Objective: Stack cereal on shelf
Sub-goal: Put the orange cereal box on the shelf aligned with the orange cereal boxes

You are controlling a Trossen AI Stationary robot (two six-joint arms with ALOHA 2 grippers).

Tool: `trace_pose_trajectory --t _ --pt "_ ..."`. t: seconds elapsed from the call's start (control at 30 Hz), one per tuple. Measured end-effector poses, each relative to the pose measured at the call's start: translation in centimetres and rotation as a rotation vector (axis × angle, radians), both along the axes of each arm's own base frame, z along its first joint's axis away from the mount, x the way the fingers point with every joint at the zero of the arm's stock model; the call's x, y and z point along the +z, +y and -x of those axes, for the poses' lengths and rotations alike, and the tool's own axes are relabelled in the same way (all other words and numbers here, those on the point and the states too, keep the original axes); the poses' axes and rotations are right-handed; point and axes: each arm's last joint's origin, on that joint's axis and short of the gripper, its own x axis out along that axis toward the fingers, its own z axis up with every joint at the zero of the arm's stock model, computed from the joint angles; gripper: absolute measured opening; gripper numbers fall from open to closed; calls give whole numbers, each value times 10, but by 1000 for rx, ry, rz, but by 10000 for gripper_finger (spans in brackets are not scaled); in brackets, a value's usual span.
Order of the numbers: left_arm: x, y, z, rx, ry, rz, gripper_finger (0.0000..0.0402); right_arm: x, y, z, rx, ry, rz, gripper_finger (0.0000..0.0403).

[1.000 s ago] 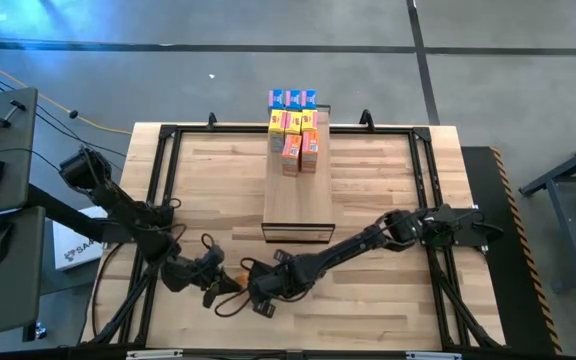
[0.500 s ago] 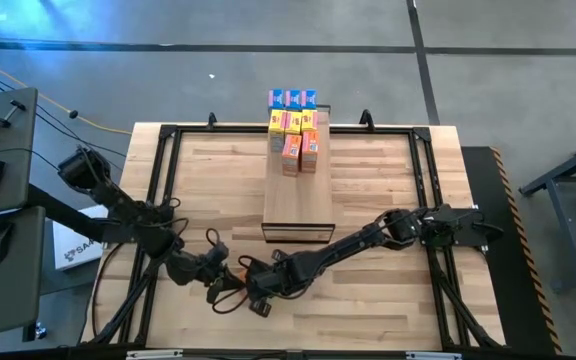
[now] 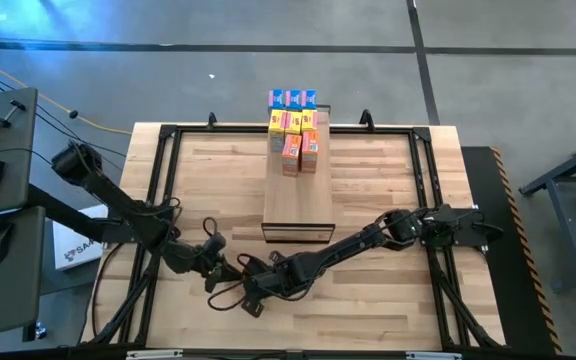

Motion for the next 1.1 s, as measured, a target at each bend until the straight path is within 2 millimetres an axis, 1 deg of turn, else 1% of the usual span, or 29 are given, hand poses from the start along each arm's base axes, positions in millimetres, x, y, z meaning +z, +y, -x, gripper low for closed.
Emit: trace_pose_trajectory --t 0.1,0.23,0.37,0.47,0.6,0.73,0.8,0.93,1.0,1.1 --pt "9 5 6 8 -13 -2 41 1 0 -1 -44 -15 -8 0" --pt "18 11 20 5 14 10 37 2 4 -1 -55 -34 -25 0" --pt "24 15 37 24 41 13 26 4 15 2 -21 -60 -23 0" --pt "27 16 44 20 47 27 22 5 21 2 -11 -92 -3 0" --pt "31 12 45 -30 23 55 40 9 20 -3 -20 -158 16 0" --pt "36 9 44 -92 -33 31 75 13 10 -10 -24 -203 22 0" --pt "42 8 43 -110 -92 33 88 13 5 -13 -24 -211 30 0" --pt "53 6 40 -143 -207 36 92 15 0 -16 -19 -234 40 0" --pt "53 6 40 -141 -201 56 89 15 -1 -16 -14 -230 46 0" --pt "44 9 41 -116 -105 49 89 10 -1 -17 -21 -215 32 0"
